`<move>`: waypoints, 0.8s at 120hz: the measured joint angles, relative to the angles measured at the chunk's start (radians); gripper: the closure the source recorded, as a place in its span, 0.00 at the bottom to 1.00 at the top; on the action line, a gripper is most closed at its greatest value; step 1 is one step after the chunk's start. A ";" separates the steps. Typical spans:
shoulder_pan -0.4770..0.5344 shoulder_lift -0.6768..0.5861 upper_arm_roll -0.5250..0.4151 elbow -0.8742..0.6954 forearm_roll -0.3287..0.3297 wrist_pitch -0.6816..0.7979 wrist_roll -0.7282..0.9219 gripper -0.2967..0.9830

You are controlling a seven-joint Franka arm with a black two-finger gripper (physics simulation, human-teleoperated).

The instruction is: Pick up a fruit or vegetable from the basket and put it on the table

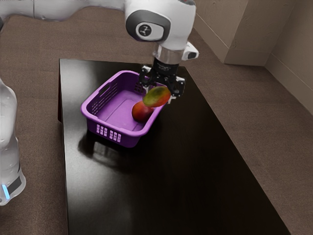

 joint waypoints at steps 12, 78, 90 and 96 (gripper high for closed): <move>-0.001 0.001 -0.077 -0.001 -0.030 -0.004 -0.014 0.44; -0.010 0.201 -0.222 0.033 -0.096 0.131 -0.071 0.28; -0.010 0.205 -0.218 0.044 -0.094 0.118 -0.079 0.26; -0.006 0.206 -0.217 0.055 -0.093 0.112 -0.083 0.25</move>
